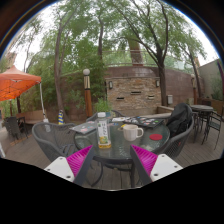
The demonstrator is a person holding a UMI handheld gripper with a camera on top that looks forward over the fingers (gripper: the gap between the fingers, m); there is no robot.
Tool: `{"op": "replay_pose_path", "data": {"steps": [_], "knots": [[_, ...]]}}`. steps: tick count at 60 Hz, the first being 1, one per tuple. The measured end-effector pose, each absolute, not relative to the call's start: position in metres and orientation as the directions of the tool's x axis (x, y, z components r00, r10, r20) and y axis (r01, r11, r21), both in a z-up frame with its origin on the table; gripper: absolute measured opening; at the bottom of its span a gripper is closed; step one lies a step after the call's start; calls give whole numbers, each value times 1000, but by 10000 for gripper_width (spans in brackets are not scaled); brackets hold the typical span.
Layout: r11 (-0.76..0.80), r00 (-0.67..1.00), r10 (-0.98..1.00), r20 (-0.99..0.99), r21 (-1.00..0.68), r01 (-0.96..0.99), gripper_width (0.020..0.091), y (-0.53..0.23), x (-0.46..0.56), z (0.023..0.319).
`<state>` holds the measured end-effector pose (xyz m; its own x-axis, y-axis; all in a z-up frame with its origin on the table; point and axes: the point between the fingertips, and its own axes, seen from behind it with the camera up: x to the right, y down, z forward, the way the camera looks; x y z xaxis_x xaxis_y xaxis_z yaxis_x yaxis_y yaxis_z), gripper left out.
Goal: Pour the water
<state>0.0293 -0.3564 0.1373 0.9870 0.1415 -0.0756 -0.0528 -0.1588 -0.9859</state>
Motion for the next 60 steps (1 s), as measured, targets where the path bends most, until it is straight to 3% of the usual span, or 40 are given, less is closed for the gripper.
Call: {"op": "replay_pose_path", "data": {"steps": [20,46,60], "knots": [[-53,991,134,21,-998,28,827,-318,27,143],[-87,986,123,111,-989,122,817,-148,-47,93],[-76,995,84,62,-995,69,826,-85,-55,92]]}}
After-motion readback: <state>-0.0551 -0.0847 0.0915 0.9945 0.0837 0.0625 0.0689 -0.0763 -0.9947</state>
